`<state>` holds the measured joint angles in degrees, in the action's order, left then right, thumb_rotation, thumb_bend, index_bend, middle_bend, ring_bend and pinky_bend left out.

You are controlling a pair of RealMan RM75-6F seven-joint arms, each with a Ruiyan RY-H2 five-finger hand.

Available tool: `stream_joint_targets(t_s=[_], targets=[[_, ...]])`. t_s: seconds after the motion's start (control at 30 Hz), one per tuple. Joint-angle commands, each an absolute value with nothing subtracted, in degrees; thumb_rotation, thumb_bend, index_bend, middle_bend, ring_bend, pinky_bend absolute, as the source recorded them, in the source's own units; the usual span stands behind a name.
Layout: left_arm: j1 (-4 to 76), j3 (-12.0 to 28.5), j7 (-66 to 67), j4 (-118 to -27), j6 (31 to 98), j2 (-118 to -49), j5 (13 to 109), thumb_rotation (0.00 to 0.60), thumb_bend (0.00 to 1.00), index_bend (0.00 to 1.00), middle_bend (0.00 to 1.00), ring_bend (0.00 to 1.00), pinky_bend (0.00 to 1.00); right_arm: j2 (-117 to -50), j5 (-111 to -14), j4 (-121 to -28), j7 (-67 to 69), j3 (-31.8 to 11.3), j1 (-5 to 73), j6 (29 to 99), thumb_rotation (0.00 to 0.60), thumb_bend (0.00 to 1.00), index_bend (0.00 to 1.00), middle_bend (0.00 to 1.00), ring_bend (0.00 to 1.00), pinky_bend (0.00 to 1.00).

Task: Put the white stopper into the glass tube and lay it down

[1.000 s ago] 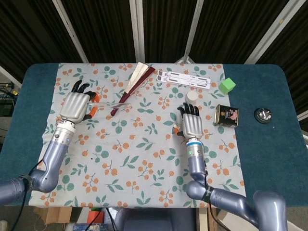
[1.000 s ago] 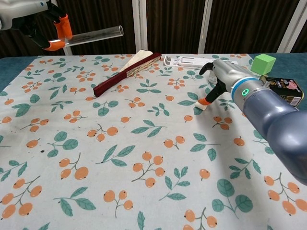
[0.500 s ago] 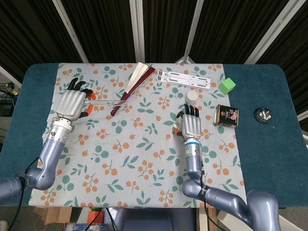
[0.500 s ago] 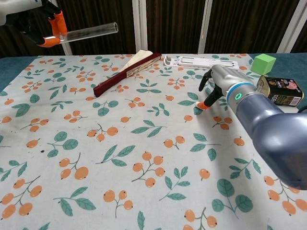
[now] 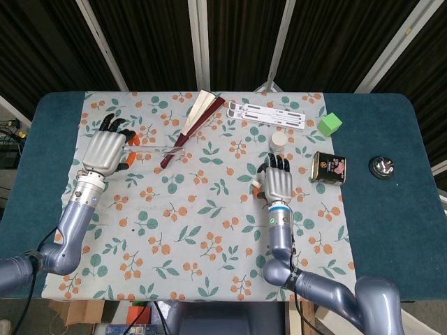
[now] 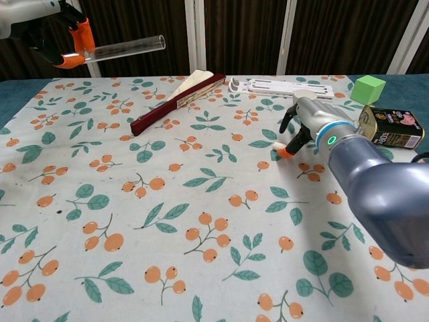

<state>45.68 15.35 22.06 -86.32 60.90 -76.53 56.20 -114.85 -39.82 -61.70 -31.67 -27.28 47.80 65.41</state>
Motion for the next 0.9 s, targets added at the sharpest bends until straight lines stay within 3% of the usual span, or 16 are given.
stream_joint_targets(t_s=[0.03, 0.33, 0.63, 0.9], targets=[[45.65, 15.27, 22.03, -86.16, 60.82, -76.61, 56.21, 0.6, 0.6, 0.6, 0.64, 0.14, 0.0, -115.2, -39.63, -60.63, -31.61, -27.49, 48.04, 64.93, 0.6, 0.29, 0.42, 0.1, 0.0, 0.0], [45.84, 15.31, 21.98, -85.69, 60.59, -76.81, 56.38, 0.6, 0.6, 0.6, 0.64, 0.14, 0.0, -115.63, -40.07, -58.44, -30.82, -28.08, 48.53, 64.14, 0.6, 0.29, 0.42, 0.1, 0.0, 0.0], [46.04, 15.57, 22.14, -86.25, 60.69, -76.6, 56.59, 0.6, 0.6, 0.6, 0.64, 0.14, 0.0, -115.59, -39.75, -57.18, -31.24, -28.59, 48.81, 63.61, 0.6, 0.29, 0.52, 0.1, 0.0, 0.0], [46.13, 15.46, 22.66, -86.54, 60.76, -76.8, 56.37, 0.6, 0.6, 0.6, 0.64, 0.14, 0.0, -115.65, -39.48, -56.87, -31.43, -28.46, 48.59, 63.0, 0.6, 0.29, 0.54, 0.1, 0.0, 0.0]])
